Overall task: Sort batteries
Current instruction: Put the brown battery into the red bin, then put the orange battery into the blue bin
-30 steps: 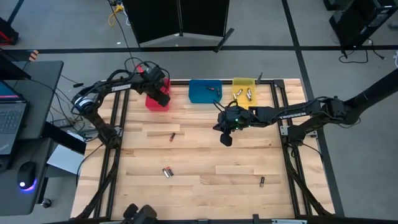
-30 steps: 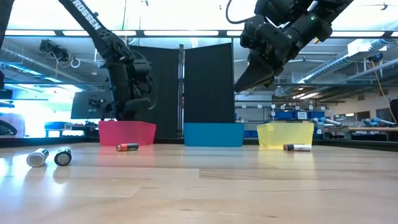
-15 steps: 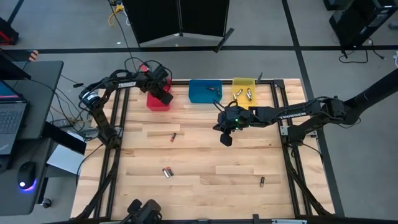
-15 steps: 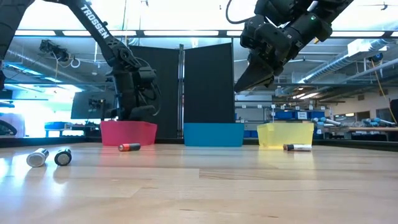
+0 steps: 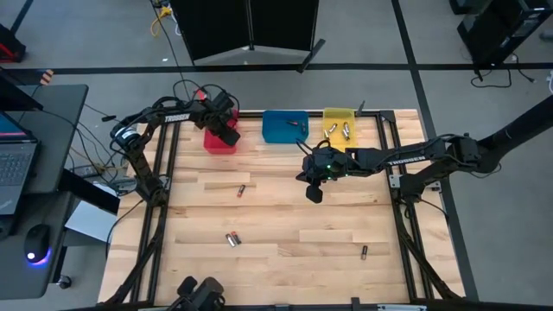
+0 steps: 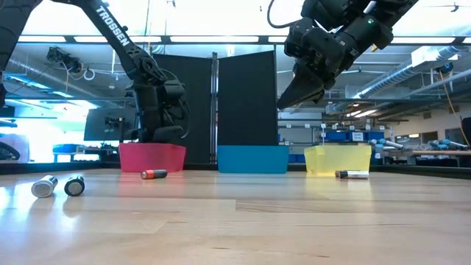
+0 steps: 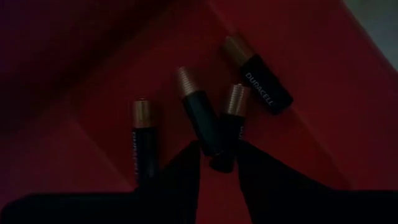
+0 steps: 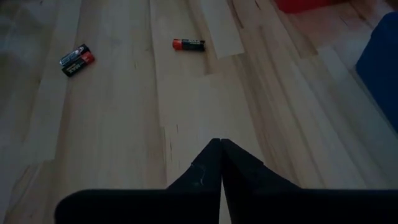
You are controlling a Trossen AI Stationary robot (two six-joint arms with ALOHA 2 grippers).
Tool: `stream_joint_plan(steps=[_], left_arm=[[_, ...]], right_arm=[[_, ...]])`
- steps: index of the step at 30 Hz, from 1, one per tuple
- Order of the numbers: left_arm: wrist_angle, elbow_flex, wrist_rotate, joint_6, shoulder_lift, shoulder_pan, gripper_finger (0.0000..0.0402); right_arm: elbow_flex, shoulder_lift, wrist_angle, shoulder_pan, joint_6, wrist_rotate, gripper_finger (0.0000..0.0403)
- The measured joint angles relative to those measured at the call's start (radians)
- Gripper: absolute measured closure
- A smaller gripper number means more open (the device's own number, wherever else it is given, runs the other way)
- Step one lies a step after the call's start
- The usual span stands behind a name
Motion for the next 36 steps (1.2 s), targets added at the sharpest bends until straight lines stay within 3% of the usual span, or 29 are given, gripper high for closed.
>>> stream_joint_plan(steps=[6, 9, 15, 19, 26, 36], left_arm=[[-0.001, 0.000, -0.038, 0.013, -0.011, 0.000, 0.0283], [-0.001, 0.000, -0.105, 0.027, -0.043, -0.002, 0.0283], [0.004, 0.000, -0.225, 0.027, -0.176, -0.035, 0.0289], [0.003, -0.002, -0.236, 0.026, -0.287, -0.081, 0.0298], [-0.004, -0.002, -0.236, 0.026, -0.428, -0.247, 0.0312], [0.068, -0.088, -0.288, -0.052, -0.464, -0.525, 0.0323]], right_arm=[[0.000, 0.000, 0.000, 0.000, 0.000, 0.000, 0.0393], [0.000, 0.000, 0.000, 0.000, 0.000, 0.000, 0.0385], [0.000, 0.000, 0.000, 0.000, -0.001, 0.000, 0.0378], [0.000, 0.000, 0.000, 0.000, -0.005, 0.000, 0.0387], [0.000, 0.000, 0.000, 0.001, 0.000, -0.001, 0.0384], [0.000, 0.000, 0.000, 0.036, 0.010, 0.000, 0.0381]])
